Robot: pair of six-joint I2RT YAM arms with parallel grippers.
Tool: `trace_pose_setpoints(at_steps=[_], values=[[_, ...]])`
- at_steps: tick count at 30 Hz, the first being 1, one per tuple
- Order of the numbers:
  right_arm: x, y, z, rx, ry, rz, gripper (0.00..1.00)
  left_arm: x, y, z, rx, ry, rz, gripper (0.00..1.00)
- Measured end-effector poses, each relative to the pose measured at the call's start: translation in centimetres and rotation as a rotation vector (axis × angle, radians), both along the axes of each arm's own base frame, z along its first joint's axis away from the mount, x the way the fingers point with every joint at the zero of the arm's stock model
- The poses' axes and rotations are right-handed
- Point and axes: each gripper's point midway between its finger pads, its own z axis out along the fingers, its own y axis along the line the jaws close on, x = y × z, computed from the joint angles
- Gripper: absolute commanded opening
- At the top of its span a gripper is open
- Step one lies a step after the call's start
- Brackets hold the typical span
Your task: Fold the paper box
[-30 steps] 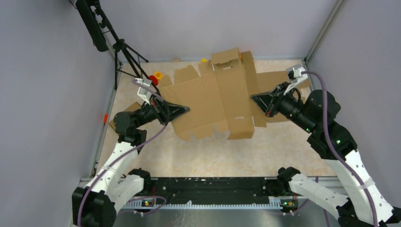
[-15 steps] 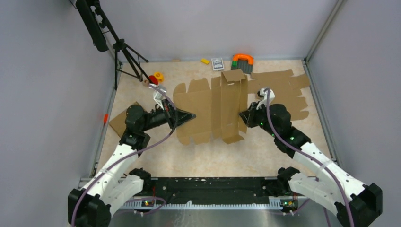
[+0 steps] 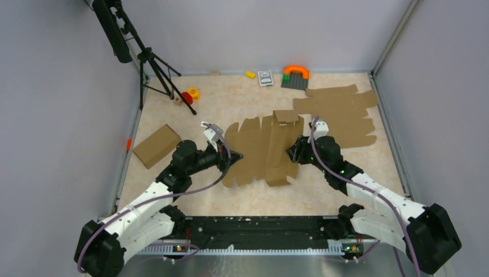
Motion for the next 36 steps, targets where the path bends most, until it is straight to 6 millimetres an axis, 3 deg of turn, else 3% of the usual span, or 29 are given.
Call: trace_pose_setpoints(at_steps=[4,6,8,15,17,20,23,29,36], values=[[-0.7,-0.2,-1.4,0.016,0.046,-0.013,0.6,-0.2,0.1,-0.5,0.033,-0.027,-0.002,0.0],[-1.2,-0.4,-2.5,0.018,0.085,-0.026,0.79,-0.4,0.1,-0.2,0.035,-0.044,-0.007,0.0],[-1.8,-0.7,-3.4,0.014,0.127,-0.039,0.87,-0.6,0.0,0.1,0.035,-0.063,-0.01,0.0],[-3.4,-1.4,-4.1,0.01,0.196,-0.051,0.92,-0.6,0.1,0.0,0.045,-0.075,0.004,0.0],[-4.0,-1.5,-4.4,0.014,0.226,-0.052,0.88,-0.7,0.2,0.0,0.047,-0.075,0.008,0.0],[-5.1,-1.7,-5.0,0.019,0.283,-0.054,0.69,-0.7,0.3,0.1,0.045,-0.08,0.015,0.0],[-5.9,-0.8,-4.0,0.084,0.286,-0.014,0.56,-0.7,0.3,0.3,0.042,-0.082,0.022,0.0],[-7.1,2.7,-1.6,0.211,0.245,0.144,0.46,-0.8,0.3,0.2,0.036,-0.06,0.027,0.0],[-8.8,5.8,-4.0,0.182,0.329,0.252,0.4,-1.0,0.2,0.5,0.013,-0.012,0.03,0.0]])
